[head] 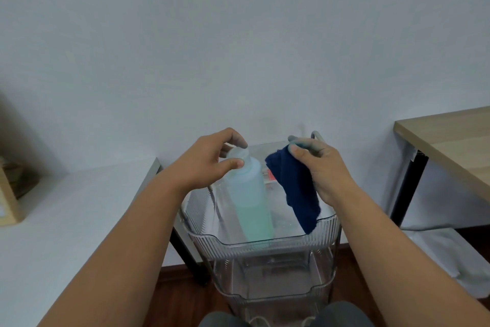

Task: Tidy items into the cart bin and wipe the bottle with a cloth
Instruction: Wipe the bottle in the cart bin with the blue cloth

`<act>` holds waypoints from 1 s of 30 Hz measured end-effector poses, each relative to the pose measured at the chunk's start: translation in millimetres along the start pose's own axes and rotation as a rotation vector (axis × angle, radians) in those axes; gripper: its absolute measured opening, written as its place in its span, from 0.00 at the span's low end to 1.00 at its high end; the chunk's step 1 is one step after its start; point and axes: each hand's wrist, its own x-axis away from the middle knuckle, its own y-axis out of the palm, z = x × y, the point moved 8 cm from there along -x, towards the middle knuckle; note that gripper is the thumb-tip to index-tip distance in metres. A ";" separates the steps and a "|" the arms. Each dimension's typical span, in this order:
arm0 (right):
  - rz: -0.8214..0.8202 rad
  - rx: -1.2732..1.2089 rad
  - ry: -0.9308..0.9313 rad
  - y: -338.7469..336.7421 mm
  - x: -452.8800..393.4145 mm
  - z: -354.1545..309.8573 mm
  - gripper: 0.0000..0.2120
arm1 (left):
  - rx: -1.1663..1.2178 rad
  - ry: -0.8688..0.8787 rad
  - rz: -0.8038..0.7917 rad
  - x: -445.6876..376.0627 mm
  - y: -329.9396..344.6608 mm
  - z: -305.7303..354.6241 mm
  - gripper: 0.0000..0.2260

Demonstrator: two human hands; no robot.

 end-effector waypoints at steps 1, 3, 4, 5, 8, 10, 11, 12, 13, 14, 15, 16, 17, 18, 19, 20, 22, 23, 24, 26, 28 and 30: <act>-0.017 0.199 -0.041 2.4 1.3 -4.8 0.03 | -0.006 -0.012 -0.006 0.5 -0.7 -0.8 0.12; -0.042 0.465 -0.132 6.7 2.4 -15.6 0.04 | -0.017 -0.019 -0.016 1.1 -0.9 -0.7 0.13; -0.042 0.520 -0.178 7.9 2.0 -21.8 0.04 | -0.021 -0.015 -0.018 1.2 -0.8 -0.4 0.13; -0.031 0.558 -0.213 8.7 1.8 -28.8 0.04 | -0.027 -0.012 -0.018 1.4 -0.6 -0.5 0.12; -0.022 0.647 -0.269 12.3 0.6 -48.8 0.05 | -0.013 -0.028 -0.022 2.6 -0.1 -6.0 0.12; -0.016 0.736 -0.287 13.5 -1.9 -58.4 0.06 | 0.018 -0.054 -0.044 3.5 0.8 -10.0 0.13; -0.018 0.813 -0.280 15.5 -3.7 -60.8 0.05 | 0.028 -0.064 -0.061 3.9 1.4 -11.4 0.14; -0.020 0.899 -0.262 18.0 -5.4 -61.9 0.05 | 0.030 -0.069 -0.079 4.1 1.8 -12.3 0.14; -0.010 0.965 -0.237 19.9 -7.6 -61.5 0.04 | 0.030 -0.069 -0.094 4.0 2.1 -12.7 0.15; 0.015 0.996 -0.215 20.7 -8.9 -60.8 0.05 | 0.032 -0.067 -0.103 3.8 2.0 -12.9 0.15; 0.049 1.002 -0.197 22.1 -9.4 -59.9 0.05 | 0.037 -0.064 -0.108 3.4 1.8 -12.8 0.16; 0.060 0.988 -0.175 25.2 -8.9 -57.1 0.05 | 0.040 -0.059 -0.108 2.9 1.5 -12.1 0.16; 0.021 0.945 -0.137 31.2 -7.9 -49.3 0.05 | 0.042 -0.048 -0.106 2.1 1.2 -10.7 0.16; -0.080 0.881 -0.069 40.6 -5.1 -35.3 0.09 | 0.044 -0.034 -0.103 1.6 1.2 -9.5 0.17; -0.218 0.804 0.030 52.2 1.0 -17.0 0.17 | 0.051 -0.022 -0.100 1.2 1.5 -8.5 0.17; -0.349 0.747 0.123 62.2 8.4 0.9 0.25 | 0.059 -0.013 -0.100 0.7 2.1 -8.0 0.18; -0.482 0.734 0.172 74.8 17.6 23.2 0.36 | 0.077 -0.002 -0.096 0.6 2.4 -8.5 0.19; -0.476 0.747 0.143 77.0 17.4 28.0 0.37 | 0.087 0.000 -0.088 0.8 2.3 -9.6 0.19; -0.433 0.759 0.108 77.4 15.9 29.4 0.38 | 0.095 0.000 -0.075 1.2 1.7 -11.0 0.19; -0.322 0.770 0.055 76.7 13.7 29.3 0.37 | 0.103 0.001 -0.036 2.1 0.7 -13.3 0.18; -0.260 0.767 0.026 76.7 14.0 32.1 0.35 | 0.081 0.008 0.015 2.3 -0.5 -13.7 0.17; -0.227 0.747 0.015 75.7 15.1 35.0 0.37 | 0.031 0.002 0.072 2.6 -2.9 -15.1 0.17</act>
